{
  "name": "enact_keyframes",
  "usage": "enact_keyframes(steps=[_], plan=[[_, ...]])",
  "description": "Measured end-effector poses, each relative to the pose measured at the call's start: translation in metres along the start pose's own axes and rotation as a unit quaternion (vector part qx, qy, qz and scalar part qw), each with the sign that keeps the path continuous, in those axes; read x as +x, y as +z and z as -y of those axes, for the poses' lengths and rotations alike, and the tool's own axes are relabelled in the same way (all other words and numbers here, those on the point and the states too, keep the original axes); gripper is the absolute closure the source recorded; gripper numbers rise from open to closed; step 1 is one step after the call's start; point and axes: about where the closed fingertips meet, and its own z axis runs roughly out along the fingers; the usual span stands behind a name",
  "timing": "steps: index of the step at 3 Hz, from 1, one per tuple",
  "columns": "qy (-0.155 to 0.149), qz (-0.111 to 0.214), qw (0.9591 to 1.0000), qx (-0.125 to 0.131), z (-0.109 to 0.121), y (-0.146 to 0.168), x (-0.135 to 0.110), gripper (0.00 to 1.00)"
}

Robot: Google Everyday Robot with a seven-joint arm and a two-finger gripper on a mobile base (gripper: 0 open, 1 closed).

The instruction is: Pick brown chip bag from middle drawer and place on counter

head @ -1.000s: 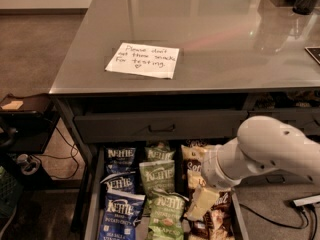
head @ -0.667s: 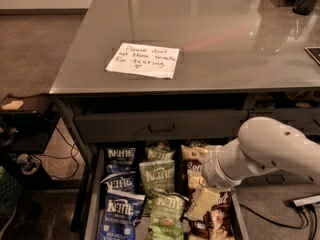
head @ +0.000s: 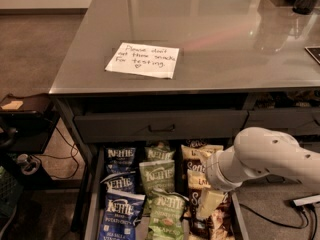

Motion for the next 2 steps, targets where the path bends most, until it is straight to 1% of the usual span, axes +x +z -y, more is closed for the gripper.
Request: enact_keyframes(steps=[1, 2], plan=[[-0.041, -0.025, 0.9988, 0.013, 0.022, 0.035, 0.033, 0.0], [-0.064, -0.046, 0.9968, 0.014, 0.036, 0.067, 0.06, 0.0]])
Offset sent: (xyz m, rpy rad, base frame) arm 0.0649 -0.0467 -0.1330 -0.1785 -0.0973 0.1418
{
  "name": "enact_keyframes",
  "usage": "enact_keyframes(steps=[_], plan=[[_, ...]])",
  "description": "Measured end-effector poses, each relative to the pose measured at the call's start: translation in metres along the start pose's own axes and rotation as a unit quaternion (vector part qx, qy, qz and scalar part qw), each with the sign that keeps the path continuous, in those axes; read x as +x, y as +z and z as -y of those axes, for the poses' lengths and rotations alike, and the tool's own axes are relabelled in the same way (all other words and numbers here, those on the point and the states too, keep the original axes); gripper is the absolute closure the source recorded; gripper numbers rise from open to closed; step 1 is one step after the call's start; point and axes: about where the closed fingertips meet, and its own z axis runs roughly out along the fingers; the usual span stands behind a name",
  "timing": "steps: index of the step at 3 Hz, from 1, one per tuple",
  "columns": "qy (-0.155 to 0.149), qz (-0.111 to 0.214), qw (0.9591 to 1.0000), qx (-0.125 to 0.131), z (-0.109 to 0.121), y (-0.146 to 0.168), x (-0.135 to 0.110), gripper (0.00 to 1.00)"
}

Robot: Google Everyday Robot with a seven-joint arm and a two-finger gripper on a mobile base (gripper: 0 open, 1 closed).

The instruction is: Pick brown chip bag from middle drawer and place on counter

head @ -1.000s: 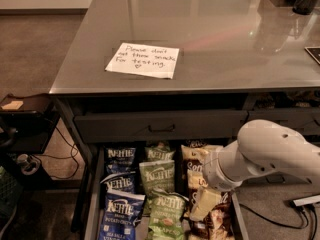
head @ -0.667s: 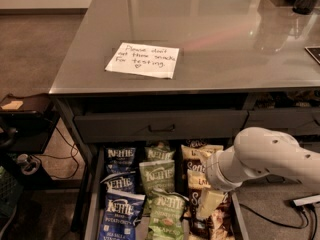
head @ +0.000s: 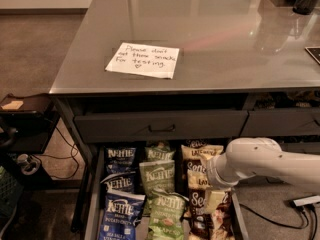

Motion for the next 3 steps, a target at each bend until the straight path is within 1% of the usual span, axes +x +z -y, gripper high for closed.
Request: enact_keyframes(steps=[1, 2, 3], plan=[[-0.003, -0.025, 0.9997, -0.008, 0.003, 0.03, 0.033, 0.0], [0.006, -0.048, 0.9987, -0.017, 0.003, 0.045, 0.066, 0.0], [0.02, -0.07, 0.9969, -0.028, -0.001, 0.053, 0.095, 0.19]])
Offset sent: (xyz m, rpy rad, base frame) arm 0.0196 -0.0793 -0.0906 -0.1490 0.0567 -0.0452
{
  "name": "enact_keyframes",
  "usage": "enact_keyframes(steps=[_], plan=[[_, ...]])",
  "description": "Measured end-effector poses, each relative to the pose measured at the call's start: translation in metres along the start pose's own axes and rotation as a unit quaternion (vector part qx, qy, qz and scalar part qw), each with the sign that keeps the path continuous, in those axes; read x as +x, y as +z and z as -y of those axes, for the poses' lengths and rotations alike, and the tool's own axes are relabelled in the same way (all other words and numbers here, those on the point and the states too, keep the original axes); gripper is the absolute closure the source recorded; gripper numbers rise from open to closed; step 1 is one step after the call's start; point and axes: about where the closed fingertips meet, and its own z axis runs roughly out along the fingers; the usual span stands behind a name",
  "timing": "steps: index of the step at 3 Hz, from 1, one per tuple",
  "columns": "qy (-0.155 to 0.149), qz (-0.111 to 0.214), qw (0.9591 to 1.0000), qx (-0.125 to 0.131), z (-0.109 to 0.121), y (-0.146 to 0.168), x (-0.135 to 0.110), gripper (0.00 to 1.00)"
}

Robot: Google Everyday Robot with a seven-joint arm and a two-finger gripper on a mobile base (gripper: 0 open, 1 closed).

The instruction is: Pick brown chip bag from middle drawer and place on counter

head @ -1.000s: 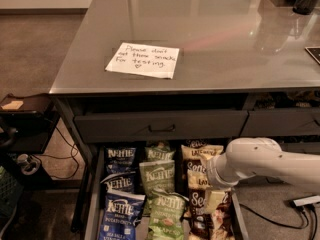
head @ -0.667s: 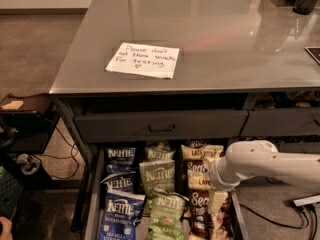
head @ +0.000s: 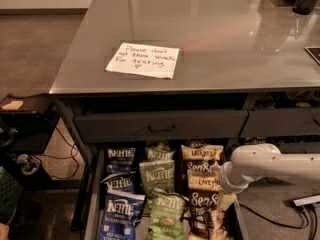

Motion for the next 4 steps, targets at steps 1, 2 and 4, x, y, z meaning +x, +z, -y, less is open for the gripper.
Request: enact_keyframes(steps=[1, 2, 4], plan=[[0.006, -0.008, 0.9999, -0.012, -0.005, 0.007, 0.014, 0.43], [0.009, -0.003, 0.9998, -0.018, -0.008, 0.009, 0.015, 0.66], [0.042, 0.072, 0.9962, -0.025, -0.019, -0.065, -0.046, 1.0]])
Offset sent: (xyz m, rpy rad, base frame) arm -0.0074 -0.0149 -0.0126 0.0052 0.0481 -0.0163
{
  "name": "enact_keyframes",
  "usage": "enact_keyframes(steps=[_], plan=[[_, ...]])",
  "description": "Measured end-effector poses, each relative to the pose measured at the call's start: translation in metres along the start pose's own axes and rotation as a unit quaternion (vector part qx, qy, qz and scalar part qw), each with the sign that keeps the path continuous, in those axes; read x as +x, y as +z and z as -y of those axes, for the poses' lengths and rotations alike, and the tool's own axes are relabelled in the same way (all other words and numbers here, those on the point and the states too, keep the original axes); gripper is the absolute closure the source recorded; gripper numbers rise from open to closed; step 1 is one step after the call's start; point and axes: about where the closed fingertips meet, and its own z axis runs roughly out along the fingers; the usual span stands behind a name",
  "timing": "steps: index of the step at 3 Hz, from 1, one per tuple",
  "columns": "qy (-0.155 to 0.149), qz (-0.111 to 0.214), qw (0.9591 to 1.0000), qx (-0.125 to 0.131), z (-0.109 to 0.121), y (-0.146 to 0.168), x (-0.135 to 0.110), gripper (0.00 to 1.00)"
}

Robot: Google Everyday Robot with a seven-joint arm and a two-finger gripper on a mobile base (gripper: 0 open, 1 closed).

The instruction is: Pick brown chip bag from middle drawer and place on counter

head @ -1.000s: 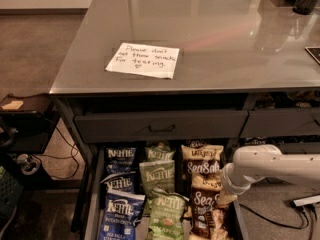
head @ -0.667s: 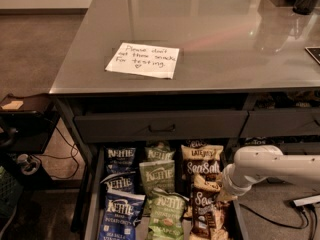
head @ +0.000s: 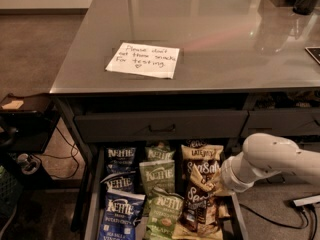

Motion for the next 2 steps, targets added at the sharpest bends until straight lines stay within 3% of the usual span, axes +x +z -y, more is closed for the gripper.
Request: enact_keyframes(steps=[1, 2], plan=[[0.013, 0.034, 0.9993, -0.006, -0.004, -0.046, -0.05, 1.0], [-0.007, 0.055, 0.9985, -0.001, 0.0, -0.084, -0.096, 1.0]])
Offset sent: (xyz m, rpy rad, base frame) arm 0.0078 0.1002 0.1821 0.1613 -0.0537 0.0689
